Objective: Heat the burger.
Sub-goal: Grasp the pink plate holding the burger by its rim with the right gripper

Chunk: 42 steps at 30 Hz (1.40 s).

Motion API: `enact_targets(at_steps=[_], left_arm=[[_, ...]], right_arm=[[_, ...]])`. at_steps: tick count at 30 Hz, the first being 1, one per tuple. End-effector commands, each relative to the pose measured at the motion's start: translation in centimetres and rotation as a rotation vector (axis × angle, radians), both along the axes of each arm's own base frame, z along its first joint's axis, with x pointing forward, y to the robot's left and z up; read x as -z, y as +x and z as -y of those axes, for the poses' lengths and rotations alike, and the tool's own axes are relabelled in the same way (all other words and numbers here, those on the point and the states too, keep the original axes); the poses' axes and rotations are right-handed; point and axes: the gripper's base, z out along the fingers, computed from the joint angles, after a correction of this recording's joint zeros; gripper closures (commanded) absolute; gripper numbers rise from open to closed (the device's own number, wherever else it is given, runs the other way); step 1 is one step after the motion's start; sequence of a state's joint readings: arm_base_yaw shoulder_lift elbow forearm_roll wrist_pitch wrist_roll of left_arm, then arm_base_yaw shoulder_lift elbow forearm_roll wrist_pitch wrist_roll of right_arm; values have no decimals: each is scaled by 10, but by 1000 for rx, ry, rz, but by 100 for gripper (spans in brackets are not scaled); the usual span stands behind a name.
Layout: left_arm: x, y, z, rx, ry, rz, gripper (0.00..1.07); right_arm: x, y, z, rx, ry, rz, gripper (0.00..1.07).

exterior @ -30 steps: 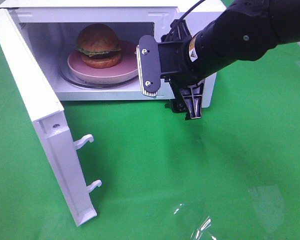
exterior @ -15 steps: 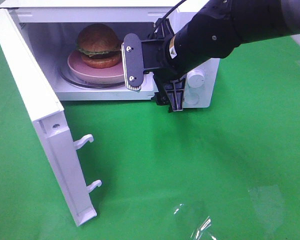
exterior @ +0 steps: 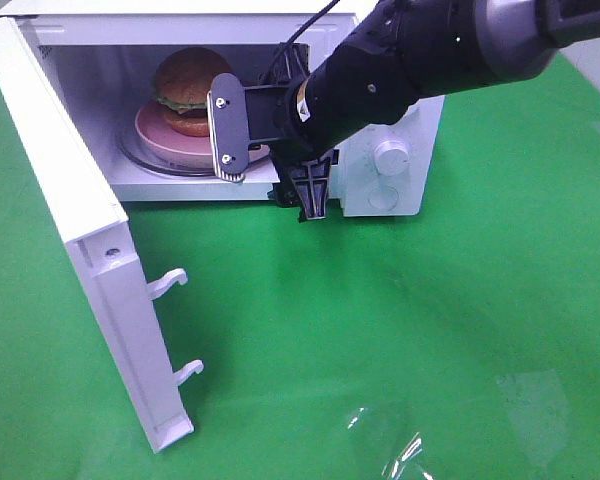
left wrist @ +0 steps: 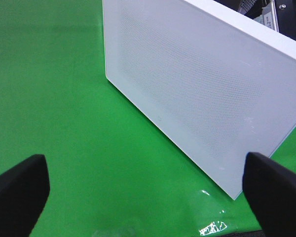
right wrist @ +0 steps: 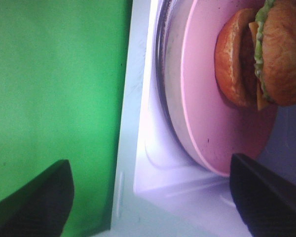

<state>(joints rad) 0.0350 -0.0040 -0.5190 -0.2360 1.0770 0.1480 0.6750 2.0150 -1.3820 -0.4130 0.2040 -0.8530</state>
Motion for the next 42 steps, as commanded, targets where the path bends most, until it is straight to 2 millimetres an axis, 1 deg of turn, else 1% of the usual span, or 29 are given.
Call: enact_targets(at_steps=[1,3,5,8,17,20,22,25,27,30,34,38,42], left_arm=[[0,-2,0,-1,-6,20,8],[0,-2,0,-1,-6,20,8],[0,-2,0,-1,-6,20,8],[0,-2,0,-1,-6,20,8],[0,-2,0,-3,-4,19,8],[0,-2,0,-3,-4,19,8],[0,-2,0,-5,-1,19,8],[0,-2,0,-5,-1,19,8],[0,-2,0,-5,-1,19,8],[0,-2,0,-5,-1,19,8],[0,-2,0,-5,-1,19,8],[0,-2,0,-5,0,19,8],[0,-2,0,-5,0,19,8]], right_arm=[[0,3,-7,-2,21,9,24],[2,5,-8,-1,21,8,24],[7,12,-14,-1,27,11,24],[8,14,-15,0,28,11,24],[24,25,-25,2,22,2,25],[23,26,-25,1,26,6,25],[24,32,-30,2,32,16,26],[23,33,-31,3,33,18,26],[24,38,-35,4,39,27,26],[24,41,-37,4,44,33,27],[29,45,-41,6,48,32,27],[39,53,-46,13,40,25,28],[41,56,-49,18,48,26,29]])
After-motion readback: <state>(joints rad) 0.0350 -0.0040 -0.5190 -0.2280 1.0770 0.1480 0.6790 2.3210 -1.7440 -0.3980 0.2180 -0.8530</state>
